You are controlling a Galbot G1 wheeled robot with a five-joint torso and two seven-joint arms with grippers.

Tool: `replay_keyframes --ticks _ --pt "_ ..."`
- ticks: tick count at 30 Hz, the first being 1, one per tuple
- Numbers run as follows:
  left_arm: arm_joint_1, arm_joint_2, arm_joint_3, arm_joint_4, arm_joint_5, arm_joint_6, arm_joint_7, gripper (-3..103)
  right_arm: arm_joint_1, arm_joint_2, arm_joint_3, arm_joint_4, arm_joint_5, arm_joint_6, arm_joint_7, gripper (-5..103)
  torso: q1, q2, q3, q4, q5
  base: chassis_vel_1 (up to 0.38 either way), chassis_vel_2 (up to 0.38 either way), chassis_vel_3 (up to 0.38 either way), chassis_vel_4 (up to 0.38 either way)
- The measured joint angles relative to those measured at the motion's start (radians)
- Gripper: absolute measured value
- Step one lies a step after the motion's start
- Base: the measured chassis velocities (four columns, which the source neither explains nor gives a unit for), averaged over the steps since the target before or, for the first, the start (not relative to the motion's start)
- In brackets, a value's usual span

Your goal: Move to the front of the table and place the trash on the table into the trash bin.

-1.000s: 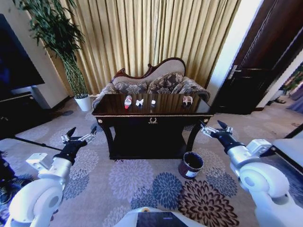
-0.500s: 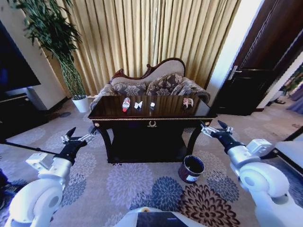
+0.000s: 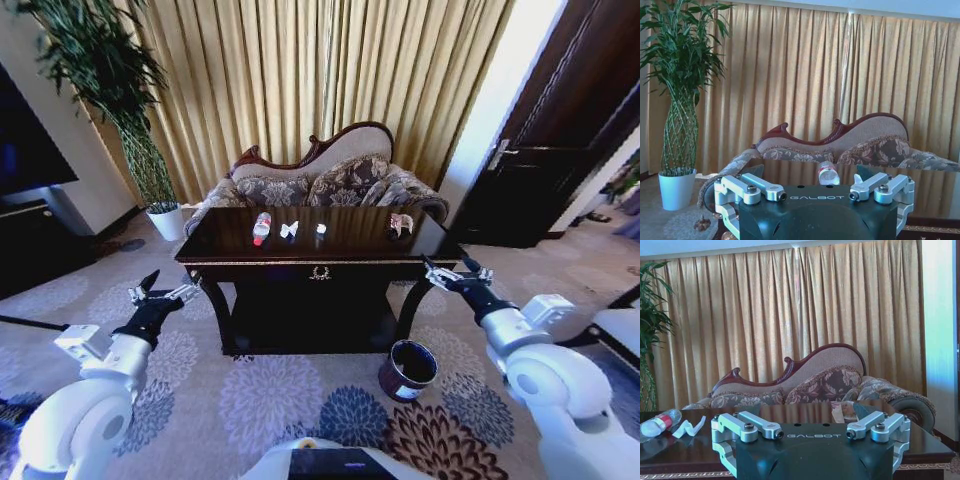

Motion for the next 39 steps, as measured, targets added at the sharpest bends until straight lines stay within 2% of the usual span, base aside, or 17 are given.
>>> replay_keyframes --ticks 13,39 --pt "0.001 -0.01 0.002 0.0 0.006 -0.002 0.006 100 -0.007 0.006 -0.002 -0.009 -0.017 0.031 -0.03 100 0.0 0.0 0.0 0.0 0.0 -0.099 0.065 0.103 -0.072" --pt "0.006 -0.015 0.015 0.0 0.017 -0.003 0.006 100 -0.015 0.006 0.002 -0.002 -0.02 0.038 -0.028 100 0.0 0.0 0.0 0.0 0.0 -0.144 0.142 0.141 -0.143"
